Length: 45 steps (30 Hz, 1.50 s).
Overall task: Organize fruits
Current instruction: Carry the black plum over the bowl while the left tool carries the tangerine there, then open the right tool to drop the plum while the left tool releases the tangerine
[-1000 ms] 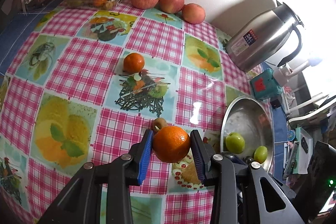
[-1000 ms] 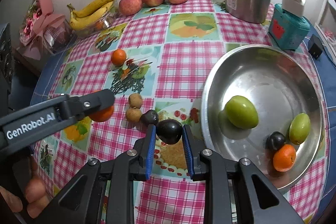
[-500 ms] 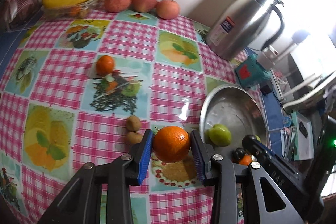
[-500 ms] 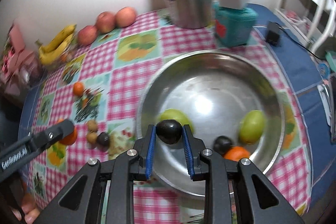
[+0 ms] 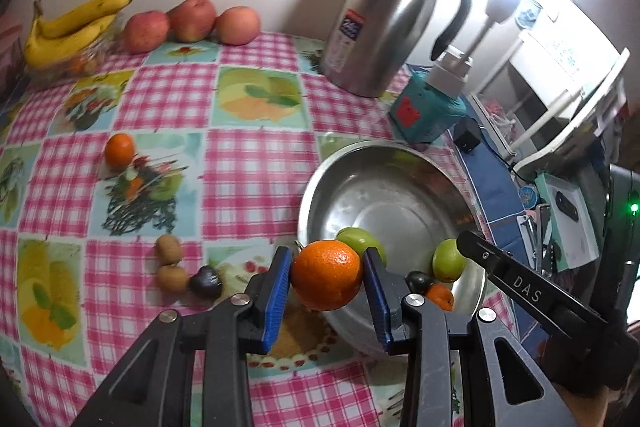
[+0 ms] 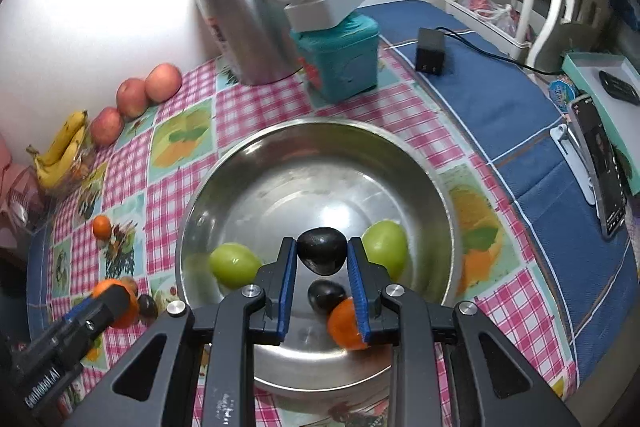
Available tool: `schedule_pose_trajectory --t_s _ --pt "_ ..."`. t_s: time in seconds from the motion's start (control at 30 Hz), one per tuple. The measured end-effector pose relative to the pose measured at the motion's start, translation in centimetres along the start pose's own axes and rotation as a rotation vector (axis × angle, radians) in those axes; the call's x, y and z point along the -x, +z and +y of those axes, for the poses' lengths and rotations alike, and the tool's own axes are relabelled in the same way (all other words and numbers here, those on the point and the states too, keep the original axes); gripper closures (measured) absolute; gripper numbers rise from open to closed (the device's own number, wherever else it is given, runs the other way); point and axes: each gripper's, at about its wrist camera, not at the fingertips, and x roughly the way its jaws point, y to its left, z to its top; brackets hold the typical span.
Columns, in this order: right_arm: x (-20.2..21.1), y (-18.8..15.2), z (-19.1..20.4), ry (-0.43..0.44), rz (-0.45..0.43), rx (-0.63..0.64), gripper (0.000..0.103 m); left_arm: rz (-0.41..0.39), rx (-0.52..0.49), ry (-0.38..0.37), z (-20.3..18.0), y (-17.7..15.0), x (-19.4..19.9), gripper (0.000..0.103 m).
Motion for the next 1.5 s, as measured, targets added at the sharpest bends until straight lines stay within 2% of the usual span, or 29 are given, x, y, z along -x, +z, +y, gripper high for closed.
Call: schedule_pose_trajectory --t_s 0.2,0.8,1.4,1.5 --pt "-0.6 0.0 -0.6 0.007 0.001 -0.02 0.076 -0.013 -0.037 0.002 -0.9 -0.1 -1.0 0.064" --pt "-2.7 -0.5 -0.1 0.035 0.046 0.002 0.076 0.067 -0.095 0.004 -2.5 -1.4 -4.4 0.064" --pt "-4.0 -0.7 0.2 0.02 0.085 0.019 0.076 0.095 -0.091 0.024 -2.3 -1.5 -5.4 0.062" --pt "-4.4 -0.8 0.1 0.024 0.099 0.017 0.076 0.092 -0.096 0.023 -2.4 -1.5 -5.4 0.06"
